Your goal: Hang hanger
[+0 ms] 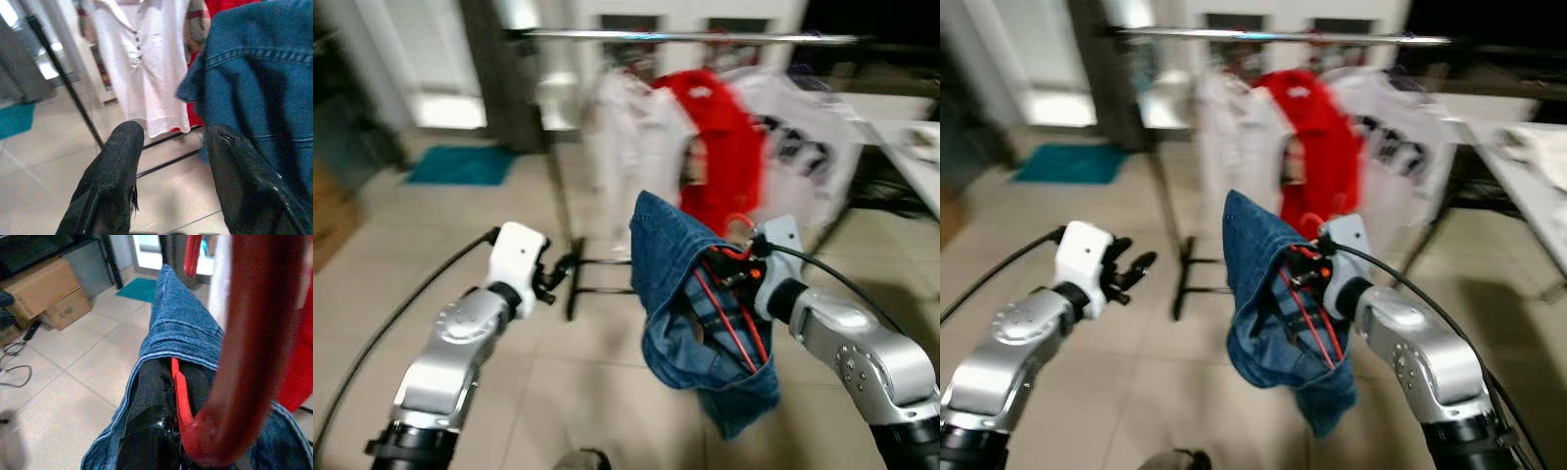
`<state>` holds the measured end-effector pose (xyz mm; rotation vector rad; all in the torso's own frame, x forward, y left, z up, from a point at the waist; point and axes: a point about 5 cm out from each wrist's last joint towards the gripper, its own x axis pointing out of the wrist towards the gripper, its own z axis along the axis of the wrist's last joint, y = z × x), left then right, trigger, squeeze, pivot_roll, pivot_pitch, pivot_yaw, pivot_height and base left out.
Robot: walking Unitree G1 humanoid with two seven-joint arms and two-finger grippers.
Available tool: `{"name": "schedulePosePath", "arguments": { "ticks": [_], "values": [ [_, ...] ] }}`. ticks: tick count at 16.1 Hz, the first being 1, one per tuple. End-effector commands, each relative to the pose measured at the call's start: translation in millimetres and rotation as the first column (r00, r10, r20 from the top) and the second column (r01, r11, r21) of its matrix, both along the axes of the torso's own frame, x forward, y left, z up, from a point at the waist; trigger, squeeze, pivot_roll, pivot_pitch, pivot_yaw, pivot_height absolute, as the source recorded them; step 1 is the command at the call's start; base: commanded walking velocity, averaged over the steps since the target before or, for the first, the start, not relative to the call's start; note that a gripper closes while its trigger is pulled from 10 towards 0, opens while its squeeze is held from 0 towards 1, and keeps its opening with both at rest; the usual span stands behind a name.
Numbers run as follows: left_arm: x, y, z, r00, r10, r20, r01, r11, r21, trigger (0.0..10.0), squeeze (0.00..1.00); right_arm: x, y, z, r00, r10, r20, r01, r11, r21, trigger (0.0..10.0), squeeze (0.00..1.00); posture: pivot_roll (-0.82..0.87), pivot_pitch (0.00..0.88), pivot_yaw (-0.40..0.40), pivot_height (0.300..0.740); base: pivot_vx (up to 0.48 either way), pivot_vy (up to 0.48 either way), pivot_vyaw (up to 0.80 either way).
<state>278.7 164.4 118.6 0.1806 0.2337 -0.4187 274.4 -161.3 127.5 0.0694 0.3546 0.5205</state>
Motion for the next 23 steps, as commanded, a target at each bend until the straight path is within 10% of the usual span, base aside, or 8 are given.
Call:
{"name": "schedulePosePath", "arguments": {
  "ticks": [1, 13, 14, 18, 20, 21, 23],
  "values": [
    [2.6, 2.0, 3.9, 1.0, 0.001, 0.015, -0.001, 1.0, 0.019, 10.0, 0.0, 1.5, -1.3, 6.8, 0.999, -0.009, 0.049, 0.008, 1.0, 0.019, 10.0, 0.0, -0.09, 0.0, 0.009, 0.74, 0.0, 0.0, 0.79],
    [15.1, -26.1, 9.8, 0.979, -0.2, 0.041, 0.201, 0.979, -0.02, 10.0, 0.0, 8.7, -9.0, 5.5, 0.979, -0.174, 0.105, 0.175, 0.985, 0.002, 10.0, 0.0, -0.11, 0.0, 0.057, 0.74, 0.0, 0.0, 0.13],
    [9.3, -34.6, 14.5, 0.933, -0.358, 0.035, 0.36, 0.923, -0.135, 10.0, 1.0, 14.2, -7.4, 9.3, 0.975, -0.19, 0.111, 0.191, 0.982, -0.003, 10.0, 0.0, -0.11, 0.0, 0.054, 0.74, 0.0, 0.0, 0.0],
    [-5.2, -62.8, 8.5, 0.653, -0.756, -0.053, 0.727, 0.645, -0.238, 10.0, 1.0, 28.3, 2.1, 27.4, 0.971, -0.194, 0.139, 0.197, 0.98, -0.007, 10.0, 0.0, -0.12, 0.0, 0.039, 0.74, 0.0, 0.0, 0.0],
    [-8.0, -80.6, 4.1, 0.548, -0.833, -0.073, 0.793, 0.545, -0.271, 10.0, 0.58, 31.3, 6.0, 34.9, 0.969, -0.194, 0.152, 0.196, 0.981, 0.004, 10.0, 0.0, -0.13, 0.0, 0.037, 0.74, 0.0, 0.0, 0.0],
    [-5.8, -98.0, -1.9, 0.497, -0.864, -0.081, 0.822, 0.499, -0.273, 10.0, 0.0, 33.7, 10.6, 42.2, 0.967, -0.192, 0.167, 0.191, 0.981, 0.024, 10.0, 0.0, -0.14, 0.0, 0.036, 0.74, 0.0, 0.0, 0.0],
    [-4.3, -117.4, -19.2, 0.43, -0.894, -0.129, 0.874, 0.448, -0.19, 10.0, 0.0, 35.6, 17.8, 52.7, 0.966, -0.18, 0.183, 0.175, 0.984, 0.044, 10.0, 0.0, -0.16, 0.0, 0.038, 0.74, 0.0, 0.0, 0.0]
  ]
}}
